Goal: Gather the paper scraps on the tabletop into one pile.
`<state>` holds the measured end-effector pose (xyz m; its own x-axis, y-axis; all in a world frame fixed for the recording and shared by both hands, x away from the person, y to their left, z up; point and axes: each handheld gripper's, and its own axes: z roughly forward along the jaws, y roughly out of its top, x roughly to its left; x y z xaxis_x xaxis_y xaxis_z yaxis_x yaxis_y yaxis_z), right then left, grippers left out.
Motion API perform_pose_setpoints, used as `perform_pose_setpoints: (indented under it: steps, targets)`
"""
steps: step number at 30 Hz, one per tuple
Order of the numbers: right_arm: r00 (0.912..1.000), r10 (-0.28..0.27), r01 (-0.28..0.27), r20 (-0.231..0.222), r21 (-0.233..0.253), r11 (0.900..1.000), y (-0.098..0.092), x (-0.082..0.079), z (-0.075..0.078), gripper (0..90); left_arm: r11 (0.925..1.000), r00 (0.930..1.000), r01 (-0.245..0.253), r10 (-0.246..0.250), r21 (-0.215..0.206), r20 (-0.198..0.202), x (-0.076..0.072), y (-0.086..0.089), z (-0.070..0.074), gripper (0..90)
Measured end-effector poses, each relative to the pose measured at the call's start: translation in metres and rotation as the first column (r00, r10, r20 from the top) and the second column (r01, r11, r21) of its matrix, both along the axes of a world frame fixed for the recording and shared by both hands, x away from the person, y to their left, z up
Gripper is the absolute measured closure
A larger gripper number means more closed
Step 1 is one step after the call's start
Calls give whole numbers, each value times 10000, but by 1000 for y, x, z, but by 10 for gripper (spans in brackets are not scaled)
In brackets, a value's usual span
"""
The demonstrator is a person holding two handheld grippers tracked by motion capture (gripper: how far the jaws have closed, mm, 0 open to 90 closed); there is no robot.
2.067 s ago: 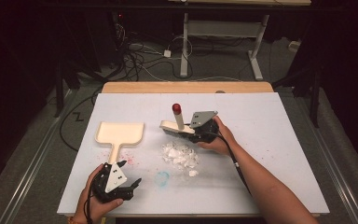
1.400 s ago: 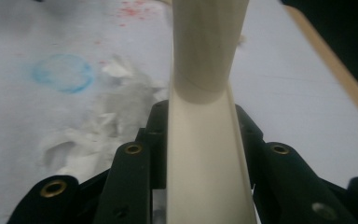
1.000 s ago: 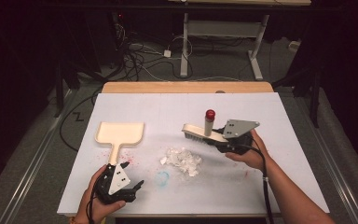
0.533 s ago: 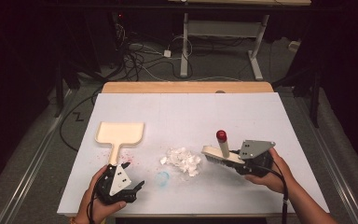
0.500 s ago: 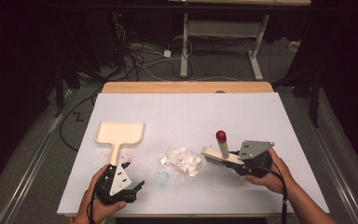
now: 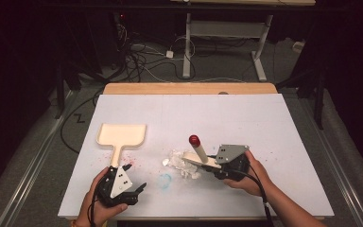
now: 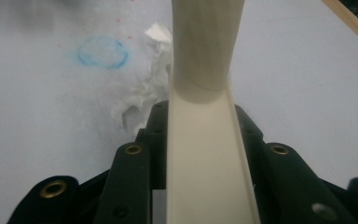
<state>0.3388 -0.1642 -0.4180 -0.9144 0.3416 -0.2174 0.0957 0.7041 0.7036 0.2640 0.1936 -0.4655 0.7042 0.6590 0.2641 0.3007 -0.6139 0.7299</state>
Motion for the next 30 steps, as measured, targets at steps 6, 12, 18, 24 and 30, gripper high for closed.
perform_pose_setpoints:
  steps: [6, 12, 18, 24, 30]
  targets:
    - [9994, -301, 295, 184, 307, 9991, -9, -1, 8, 677, 10000, 10000, -9, 9, -18, 5, 0, 0, 0, 215]
    - [9971, -642, 610, 406, 754, 9953, -33, -7, 21, 677, 10000, 10000, 17, -17, 55, 0, 0, -2, 0, 215]
    - [9994, -298, 314, -177, 958, 9949, -57, -26, 21, 677, 10000, 10000, 19, -19, 79, -38, 1, -4, 0, 215]
    - [9975, 76, -32, -701, 620, 9981, -52, -34, 5, 677, 9999, 10000, 53, -52, 103, -28, 0, -5, 0, 216]
    - [9966, 492, -437, -654, 837, 9955, -30, -33, -3, 677, 10000, 10000, 45, -45, 80, -15, 1, -4, 0, 217]
